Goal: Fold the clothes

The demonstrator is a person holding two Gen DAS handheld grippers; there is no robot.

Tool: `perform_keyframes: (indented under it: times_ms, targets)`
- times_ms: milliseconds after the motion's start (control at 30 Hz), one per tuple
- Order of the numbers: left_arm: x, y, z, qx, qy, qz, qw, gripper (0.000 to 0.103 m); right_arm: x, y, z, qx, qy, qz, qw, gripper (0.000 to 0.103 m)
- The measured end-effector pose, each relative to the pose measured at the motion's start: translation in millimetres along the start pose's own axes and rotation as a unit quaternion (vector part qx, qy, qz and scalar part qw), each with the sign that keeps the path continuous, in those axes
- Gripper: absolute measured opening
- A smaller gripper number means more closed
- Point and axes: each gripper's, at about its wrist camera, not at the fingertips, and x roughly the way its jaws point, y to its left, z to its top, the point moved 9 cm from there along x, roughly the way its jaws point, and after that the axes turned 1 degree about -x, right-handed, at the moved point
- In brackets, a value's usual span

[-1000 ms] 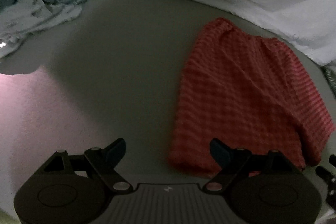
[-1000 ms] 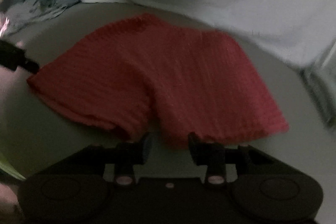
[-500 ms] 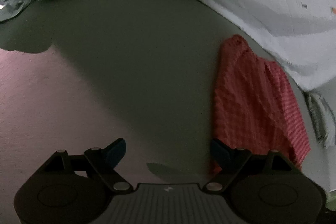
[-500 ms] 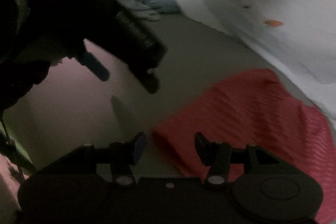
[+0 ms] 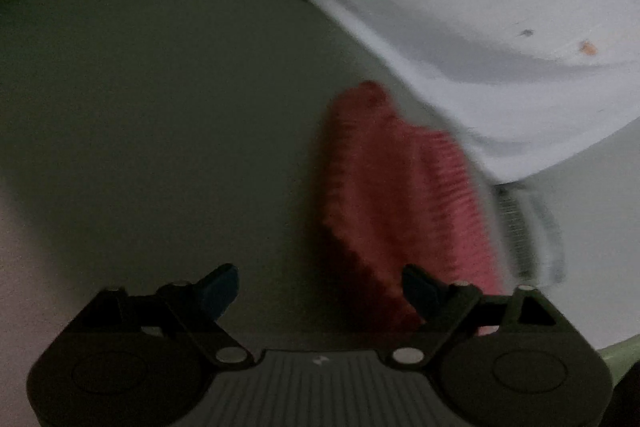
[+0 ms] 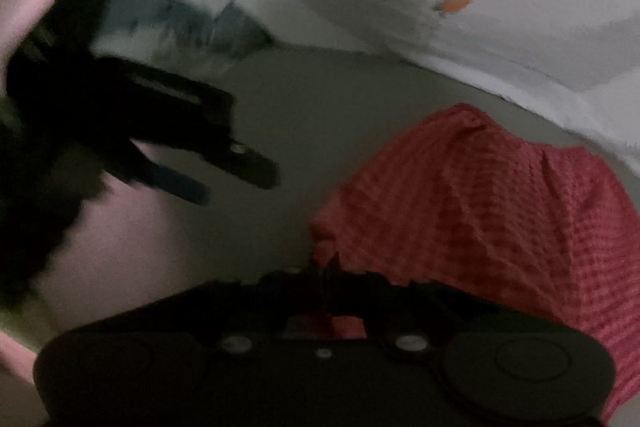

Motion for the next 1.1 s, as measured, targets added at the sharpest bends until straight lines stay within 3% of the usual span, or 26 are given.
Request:
perform_keyframes:
  times_ms: [133,300,333,400,500,533,567,700,900,1100]
  targets:
    - [45,-24,30,-0.008,0.027,-0.055,0.9981,0.096,-19,-18,11,0.036,-0.012,0.020,0.999,0.001]
    - [115,-42,72,0.010,0.049,-0.042,0.9978,0.094,-28,-37,12,0.081,-0.024,0.021,0.996,0.001]
    - [127,-44,81,0.002,0.048,-0.041,0.9980,0.089,-30,-41,12,0.090,-0.026,0.021,0.995,0.001]
    - [149,-44,98,-0.017,0.034,-0.025,0.9990,0.064,-33,-48,12,0.109,-0.031,0.021,0.993,0.001]
    - [179,-39,116,-0.036,0.021,0.025,0.9988,0.011,-38,-60,12,0.136,-0.038,0.021,0.990,0.001]
    - [186,-40,121,-0.040,0.019,0.041,0.9982,0.004,-41,-67,11,0.147,-0.040,0.017,0.988,0.001]
    - [193,-41,125,-0.043,0.016,0.057,0.9973,0.004,-42,-76,9,0.157,-0.041,0.012,0.987,0.001]
    - [188,-76,135,-0.032,-0.009,0.056,0.9979,0.004,-62,-118,1,0.208,-0.060,0.000,0.976,0.001]
    - [185,-166,143,0.006,-0.044,0.046,0.9980,0.004,-105,-209,-17,0.272,-0.097,-0.027,0.957,0.001]
    - [244,-287,127,0.120,-0.064,0.045,0.9896,0.005,-138,-314,-56,0.312,-0.105,-0.084,0.941,0.001]
